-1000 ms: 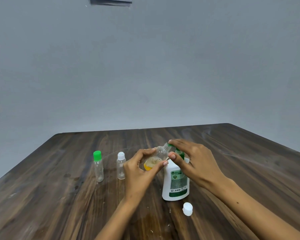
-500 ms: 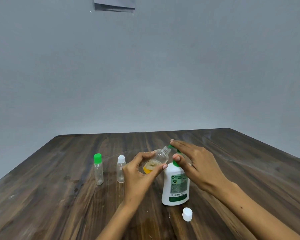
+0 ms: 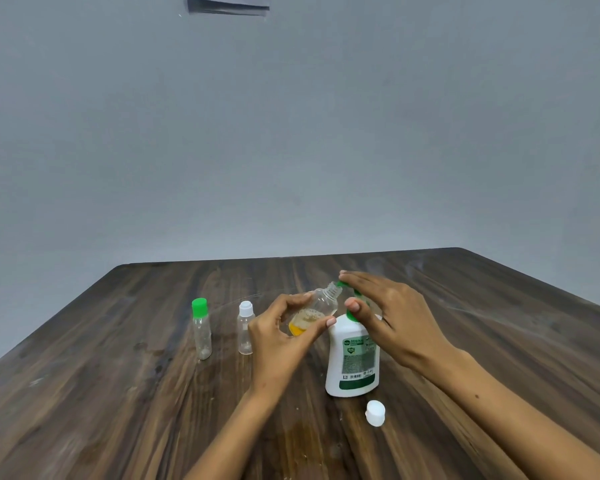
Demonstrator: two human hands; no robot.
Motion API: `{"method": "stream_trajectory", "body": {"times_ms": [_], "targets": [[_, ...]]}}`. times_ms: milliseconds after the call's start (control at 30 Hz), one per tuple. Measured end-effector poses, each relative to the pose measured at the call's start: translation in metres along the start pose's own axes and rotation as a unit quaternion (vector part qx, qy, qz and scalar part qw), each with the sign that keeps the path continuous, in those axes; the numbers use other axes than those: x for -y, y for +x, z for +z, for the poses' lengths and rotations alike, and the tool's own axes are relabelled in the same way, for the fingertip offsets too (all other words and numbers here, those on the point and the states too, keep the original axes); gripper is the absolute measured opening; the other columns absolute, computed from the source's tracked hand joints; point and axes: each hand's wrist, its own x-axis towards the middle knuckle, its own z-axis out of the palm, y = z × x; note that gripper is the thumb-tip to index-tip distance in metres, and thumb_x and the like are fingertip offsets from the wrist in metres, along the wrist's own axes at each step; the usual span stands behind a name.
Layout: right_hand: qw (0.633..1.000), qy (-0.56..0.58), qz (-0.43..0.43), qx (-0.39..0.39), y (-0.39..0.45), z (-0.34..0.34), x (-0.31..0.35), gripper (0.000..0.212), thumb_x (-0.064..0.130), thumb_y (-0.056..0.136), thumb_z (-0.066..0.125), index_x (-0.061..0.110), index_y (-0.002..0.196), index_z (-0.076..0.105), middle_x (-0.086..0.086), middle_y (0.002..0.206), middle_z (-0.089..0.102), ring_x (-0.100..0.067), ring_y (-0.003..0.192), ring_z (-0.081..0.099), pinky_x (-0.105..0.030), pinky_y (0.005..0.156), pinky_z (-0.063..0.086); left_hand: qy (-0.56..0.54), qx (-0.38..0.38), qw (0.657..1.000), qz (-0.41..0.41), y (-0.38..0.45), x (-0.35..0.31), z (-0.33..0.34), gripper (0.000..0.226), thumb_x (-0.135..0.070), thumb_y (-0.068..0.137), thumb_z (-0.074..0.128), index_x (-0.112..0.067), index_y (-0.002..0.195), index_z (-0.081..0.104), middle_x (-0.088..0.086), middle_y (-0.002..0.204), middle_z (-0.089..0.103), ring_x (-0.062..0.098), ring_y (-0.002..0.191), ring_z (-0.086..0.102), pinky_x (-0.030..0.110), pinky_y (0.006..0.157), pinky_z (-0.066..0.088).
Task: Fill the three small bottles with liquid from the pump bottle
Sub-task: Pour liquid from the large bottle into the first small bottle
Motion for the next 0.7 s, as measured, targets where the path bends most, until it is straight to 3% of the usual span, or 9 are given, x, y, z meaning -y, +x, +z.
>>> {"method": "stream_trajectory", "body": {"times_ms": [700], "targets": [[1.000,0.014,0.001,-0.007,0.0005,0.0003,-0.0002,0.099,0.086,0.077,0.005,0.022,0.123,0.064,0.006,0.127,0.061,-0.010,0.118,0.055,-0.021,0.084,0.039,0.012,0.006,1.000,-0.005,-0.0010,-0.0024,0.0003,0.038,-0.018,0.062,0.090,-0.010,0.096,0.073,-0.010,0.094,0.074,0.001,0.093,0.070,0.016,0.082,0.054]]}}
